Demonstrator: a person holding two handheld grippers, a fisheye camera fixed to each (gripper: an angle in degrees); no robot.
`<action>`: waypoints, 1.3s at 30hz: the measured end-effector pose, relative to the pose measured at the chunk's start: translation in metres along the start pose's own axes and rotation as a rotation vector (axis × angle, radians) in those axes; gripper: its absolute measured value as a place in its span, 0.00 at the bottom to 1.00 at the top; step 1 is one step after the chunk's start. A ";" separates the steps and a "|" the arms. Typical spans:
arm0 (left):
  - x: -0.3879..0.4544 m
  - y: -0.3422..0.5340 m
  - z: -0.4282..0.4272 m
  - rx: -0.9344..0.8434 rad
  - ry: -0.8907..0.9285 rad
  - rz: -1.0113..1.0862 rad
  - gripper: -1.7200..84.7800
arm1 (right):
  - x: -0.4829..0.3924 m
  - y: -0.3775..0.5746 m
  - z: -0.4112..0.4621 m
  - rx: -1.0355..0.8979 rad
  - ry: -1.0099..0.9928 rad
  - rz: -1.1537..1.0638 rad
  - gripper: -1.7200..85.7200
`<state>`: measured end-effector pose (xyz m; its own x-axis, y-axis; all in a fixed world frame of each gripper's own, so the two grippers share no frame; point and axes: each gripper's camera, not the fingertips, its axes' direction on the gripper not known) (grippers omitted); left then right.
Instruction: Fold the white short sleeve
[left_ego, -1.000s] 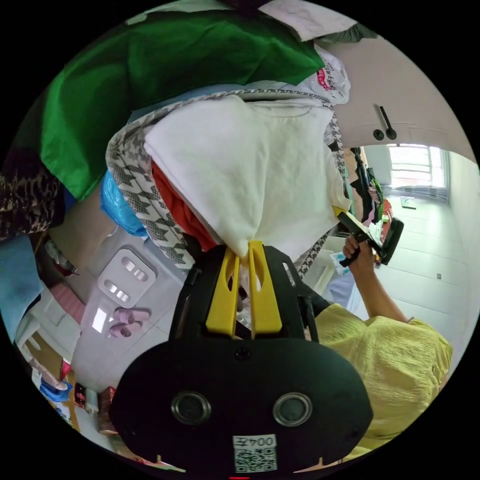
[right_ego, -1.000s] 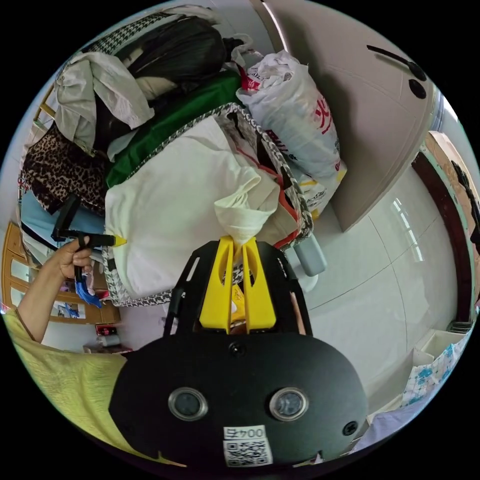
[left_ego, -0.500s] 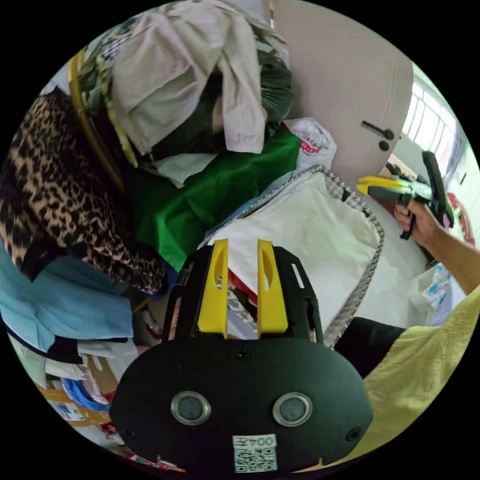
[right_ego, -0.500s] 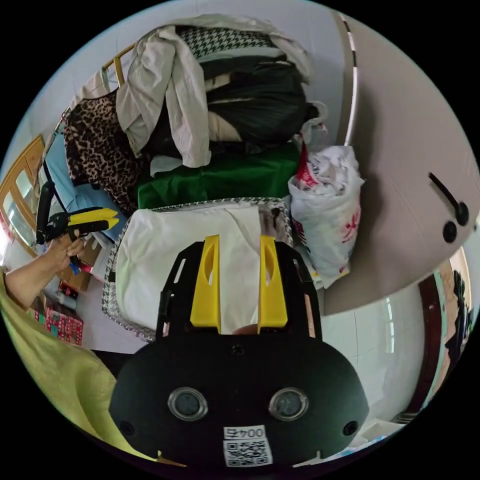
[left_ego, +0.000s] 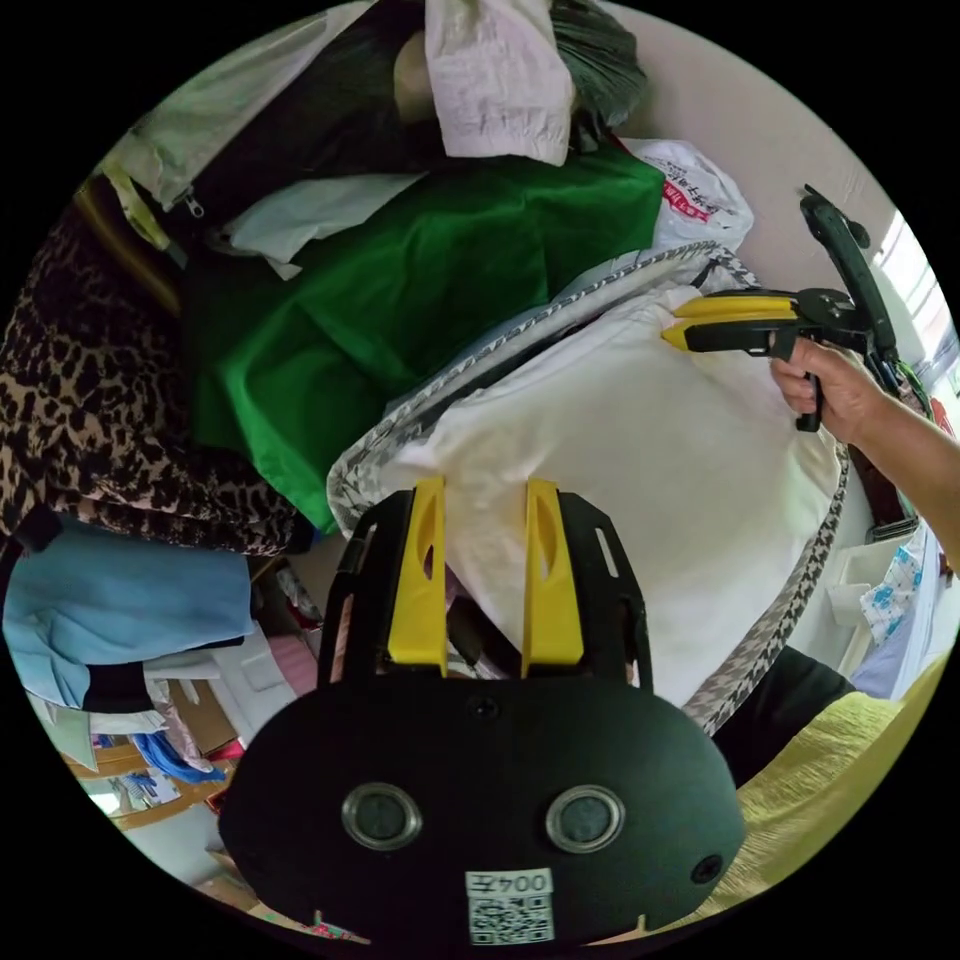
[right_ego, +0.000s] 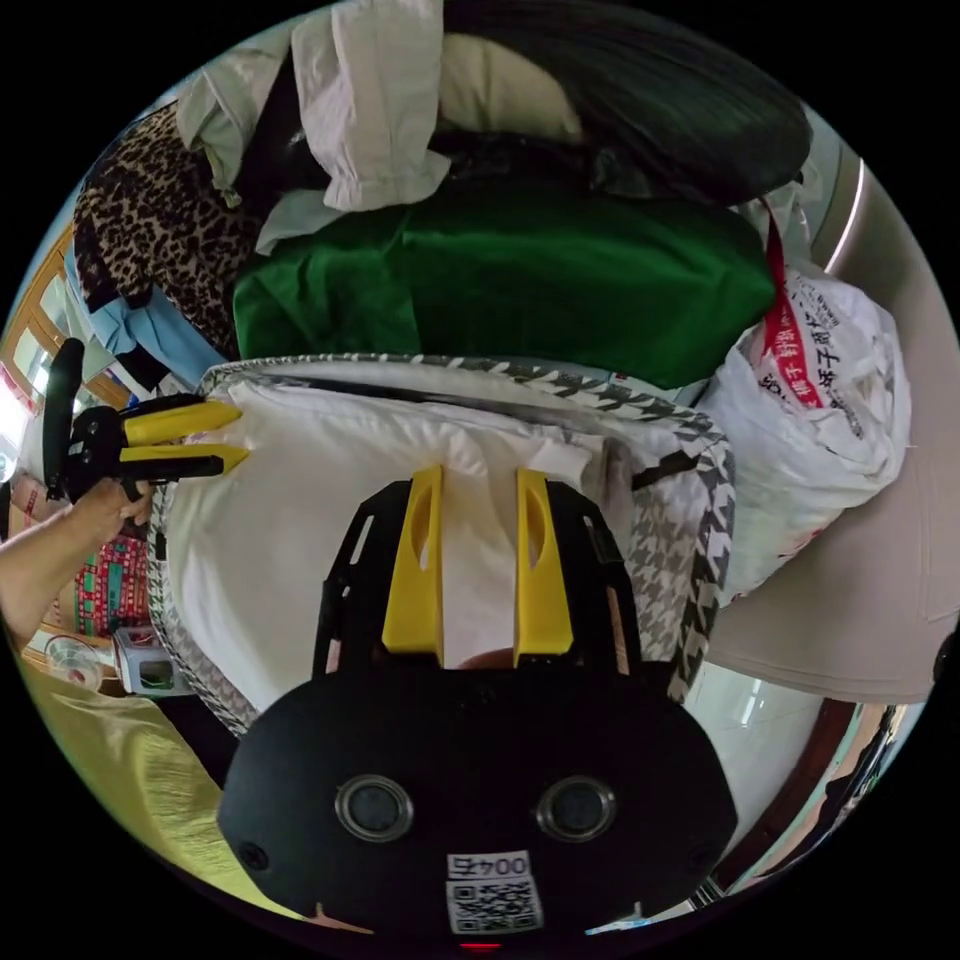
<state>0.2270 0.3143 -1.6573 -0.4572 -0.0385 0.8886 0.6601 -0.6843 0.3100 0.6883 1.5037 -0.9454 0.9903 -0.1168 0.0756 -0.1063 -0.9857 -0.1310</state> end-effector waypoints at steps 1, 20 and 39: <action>0.005 -0.001 0.001 -0.007 -0.006 0.004 0.16 | 0.002 0.000 0.001 -0.008 -0.022 0.017 0.15; 0.124 0.018 -0.013 0.019 -0.013 0.089 0.15 | -0.052 0.164 -0.069 -0.215 0.015 0.027 0.11; 0.445 0.006 -0.193 0.556 0.441 0.618 0.11 | -0.224 0.544 -0.453 0.594 0.494 0.958 0.06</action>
<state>-0.0871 0.1525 -1.3256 -0.0398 -0.6288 0.7766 0.9990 -0.0084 0.0444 0.3683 0.9386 -0.5854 0.3809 -0.9232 0.0502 -0.5859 -0.2831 -0.7593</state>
